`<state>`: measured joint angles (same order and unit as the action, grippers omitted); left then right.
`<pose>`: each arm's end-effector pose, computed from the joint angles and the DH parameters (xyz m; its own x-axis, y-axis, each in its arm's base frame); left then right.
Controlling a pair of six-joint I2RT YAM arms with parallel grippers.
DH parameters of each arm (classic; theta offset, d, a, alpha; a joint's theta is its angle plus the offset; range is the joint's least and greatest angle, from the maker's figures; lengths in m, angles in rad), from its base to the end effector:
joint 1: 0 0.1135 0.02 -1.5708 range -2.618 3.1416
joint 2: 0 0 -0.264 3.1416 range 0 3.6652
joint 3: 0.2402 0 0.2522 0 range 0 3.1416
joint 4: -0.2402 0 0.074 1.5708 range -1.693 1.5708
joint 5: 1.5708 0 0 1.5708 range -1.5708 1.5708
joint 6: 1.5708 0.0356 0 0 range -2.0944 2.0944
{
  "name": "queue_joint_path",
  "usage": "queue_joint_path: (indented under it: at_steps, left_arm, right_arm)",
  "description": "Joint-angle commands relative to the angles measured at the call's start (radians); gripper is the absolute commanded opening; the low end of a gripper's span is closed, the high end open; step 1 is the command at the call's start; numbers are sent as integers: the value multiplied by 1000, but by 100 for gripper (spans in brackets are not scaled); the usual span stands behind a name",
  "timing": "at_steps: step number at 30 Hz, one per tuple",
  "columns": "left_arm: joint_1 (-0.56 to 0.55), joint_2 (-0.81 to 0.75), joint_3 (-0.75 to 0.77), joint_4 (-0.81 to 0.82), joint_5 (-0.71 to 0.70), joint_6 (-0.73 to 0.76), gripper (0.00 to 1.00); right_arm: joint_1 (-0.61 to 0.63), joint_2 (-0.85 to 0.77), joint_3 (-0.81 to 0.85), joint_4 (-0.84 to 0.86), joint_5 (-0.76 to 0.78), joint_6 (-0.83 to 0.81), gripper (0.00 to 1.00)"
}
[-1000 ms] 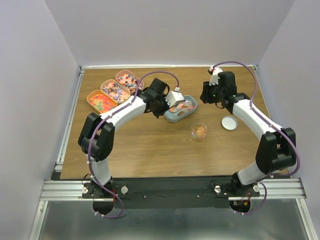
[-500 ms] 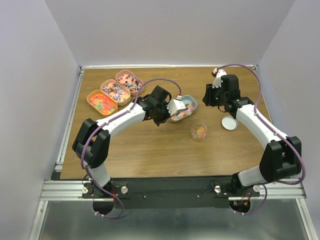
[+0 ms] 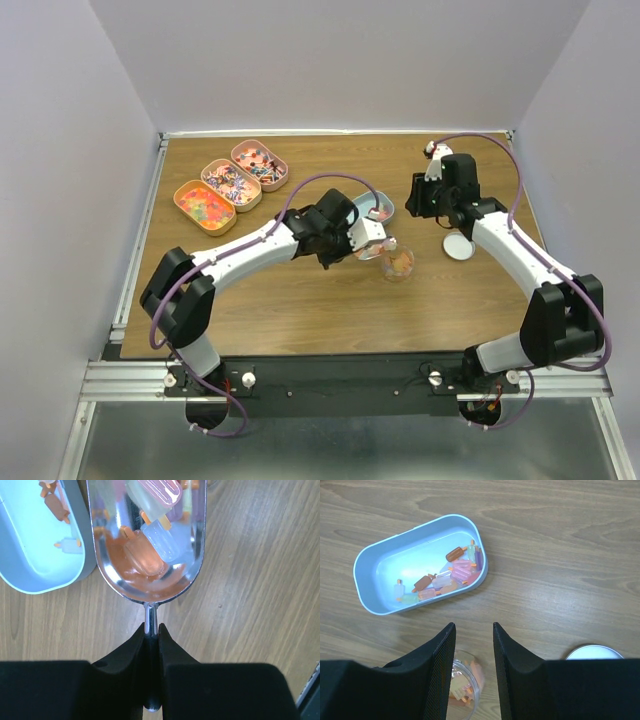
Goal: Pack the candies
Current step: Place the fake candies in the packing bottle.
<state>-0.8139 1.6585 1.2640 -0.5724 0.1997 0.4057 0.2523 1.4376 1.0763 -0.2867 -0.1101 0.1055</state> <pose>0.2381 -0.2623 0.2481 -0.2076 0.7831 -0.5862 0.9488 0.3070 0.0741 0.3113 0.0843 0.2787 -0.6163 -0.0508 -0.7859 -0.2695 0.9512 0.1499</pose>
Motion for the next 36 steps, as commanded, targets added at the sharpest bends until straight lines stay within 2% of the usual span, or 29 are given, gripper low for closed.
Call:
queue_joint_path:
  at_steps: [1,18,26,36]
  left_arm:
    - [-39,-14,12,-40,-55,-39,0]
    - [-105,66,135,-195,-181,-94,0]
    - [-139,116,193,-239,-192,-111,0]
    - [-183,168,281,-336,-313,-159,0]
  right_arm:
    - [-2,-29,-38,-8,12,19,43]
    - [-2,-55,-67,-8,30,31,43]
    - [-2,-60,-68,-8,26,28,43]
    - [-2,-66,-72,-6,20,25,43]
